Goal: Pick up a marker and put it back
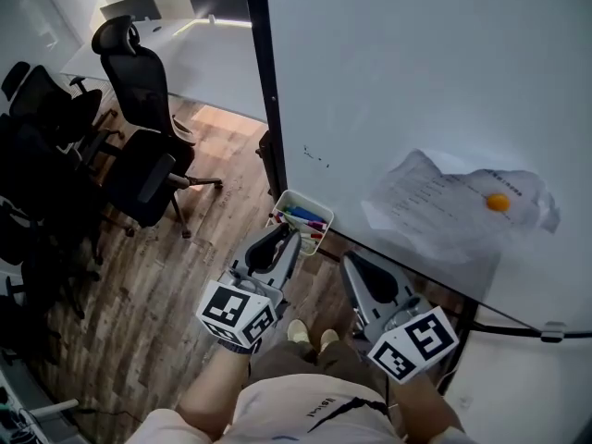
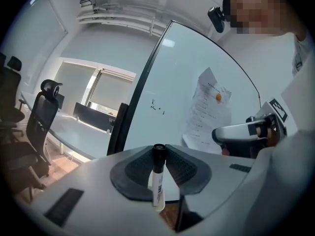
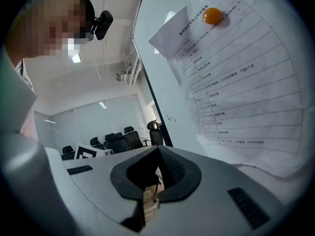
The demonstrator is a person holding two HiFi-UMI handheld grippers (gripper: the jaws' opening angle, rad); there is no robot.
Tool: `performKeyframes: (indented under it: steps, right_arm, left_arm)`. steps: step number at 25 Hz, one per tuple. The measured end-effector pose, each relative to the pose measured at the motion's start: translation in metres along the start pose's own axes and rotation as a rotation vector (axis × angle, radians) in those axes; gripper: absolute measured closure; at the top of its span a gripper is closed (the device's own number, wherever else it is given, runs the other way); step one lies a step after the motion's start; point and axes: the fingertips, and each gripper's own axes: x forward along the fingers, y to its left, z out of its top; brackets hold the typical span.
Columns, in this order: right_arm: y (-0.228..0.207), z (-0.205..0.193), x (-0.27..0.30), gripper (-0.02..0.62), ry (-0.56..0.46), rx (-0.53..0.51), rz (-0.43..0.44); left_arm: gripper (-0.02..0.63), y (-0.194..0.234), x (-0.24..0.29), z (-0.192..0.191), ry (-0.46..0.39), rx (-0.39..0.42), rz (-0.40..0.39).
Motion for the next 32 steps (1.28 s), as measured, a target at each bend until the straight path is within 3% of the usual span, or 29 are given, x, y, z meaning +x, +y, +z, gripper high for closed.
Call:
performKeyframes:
  steps: [10,15,17,22,28,32]
  right_arm:
    - [-0.016,-0.029,0.01,0.592,0.048,0.012,-0.037]
    - [-0.018,-0.042,0.018,0.592,0.071,0.021,-0.03]
    - [-0.018,-0.044,0.021,0.592,0.079,0.023,-0.023]
    - [-0.013,-0.046,0.025,0.592,0.107,0.035,-0.003]
    - [0.0,-0.036,0.031,0.592,0.128,0.033,0.046]
    - [0.013,-0.024,0.03,0.592,0.127,0.025,0.096]
  left_arm:
    - [0.523,0.024,0.02,-0.057,0.047,-0.07,0.006]
    - [0.522,0.033,0.022,-0.071,0.066,-0.06,0.025]
    - [0.469,0.036,0.021,-0.072,0.073,-0.045,0.036]
    - [0.348,0.046,0.005,-0.052,0.03,-0.016,0.098]
    - [0.344,0.055,-0.026,-0.019,0.005,-0.008,0.189]
    - [0.348,0.034,-0.045,0.006,-0.008,-0.022,0.201]
